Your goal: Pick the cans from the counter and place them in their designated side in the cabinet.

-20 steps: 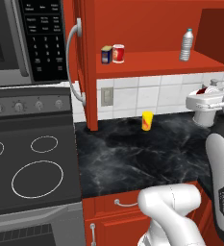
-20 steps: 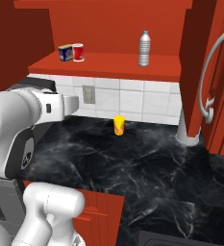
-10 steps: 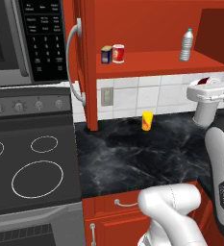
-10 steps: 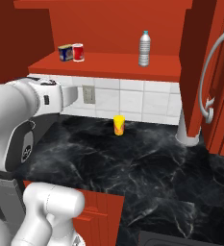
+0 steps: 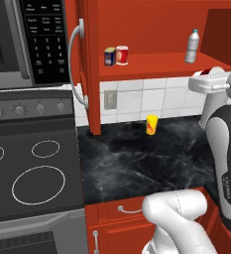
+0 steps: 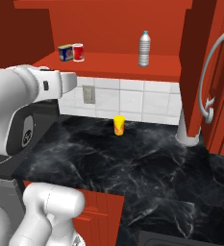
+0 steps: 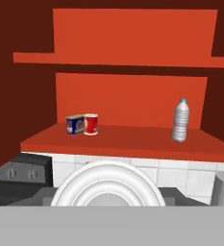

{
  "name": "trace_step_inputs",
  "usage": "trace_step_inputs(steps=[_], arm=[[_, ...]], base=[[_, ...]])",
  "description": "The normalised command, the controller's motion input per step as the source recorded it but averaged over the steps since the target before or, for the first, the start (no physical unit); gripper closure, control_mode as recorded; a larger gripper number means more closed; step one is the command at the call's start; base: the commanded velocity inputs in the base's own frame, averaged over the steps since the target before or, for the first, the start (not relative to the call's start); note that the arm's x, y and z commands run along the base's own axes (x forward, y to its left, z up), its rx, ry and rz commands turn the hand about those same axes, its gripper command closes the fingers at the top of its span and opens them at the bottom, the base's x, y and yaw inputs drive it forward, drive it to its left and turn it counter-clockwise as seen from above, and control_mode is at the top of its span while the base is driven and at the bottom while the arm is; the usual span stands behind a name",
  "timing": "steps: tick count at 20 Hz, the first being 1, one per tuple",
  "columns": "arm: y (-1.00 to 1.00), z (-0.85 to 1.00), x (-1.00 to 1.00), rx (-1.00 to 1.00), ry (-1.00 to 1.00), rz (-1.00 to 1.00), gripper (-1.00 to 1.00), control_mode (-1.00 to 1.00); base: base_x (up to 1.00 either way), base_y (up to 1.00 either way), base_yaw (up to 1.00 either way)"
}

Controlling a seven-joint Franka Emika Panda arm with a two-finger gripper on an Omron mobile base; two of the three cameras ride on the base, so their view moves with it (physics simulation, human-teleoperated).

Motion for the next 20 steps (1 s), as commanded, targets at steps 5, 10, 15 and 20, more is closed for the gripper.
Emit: trace_step_inputs(steps=[5, 10, 15, 20], arm=[[0.06, 0.03, 0.27, 0.0, -0.02, 0.0, 1.0, -1.0], [0.04, 0.0, 0.32, 0.0, -0.03, 0.0, 1.0, -1.0], [0.03, 0.0, 0.3, 0.0, -0.02, 0.0, 1.0, -1.0], [0.02, 0.05, 0.23, 0.0, 0.0, 0.0, 1.0, -1.0]], base=[[0.0, 0.0, 0.0], [0.0, 0.0, 0.0], [0.0, 0.0, 0.0], [0.0, 0.0, 0.0]])
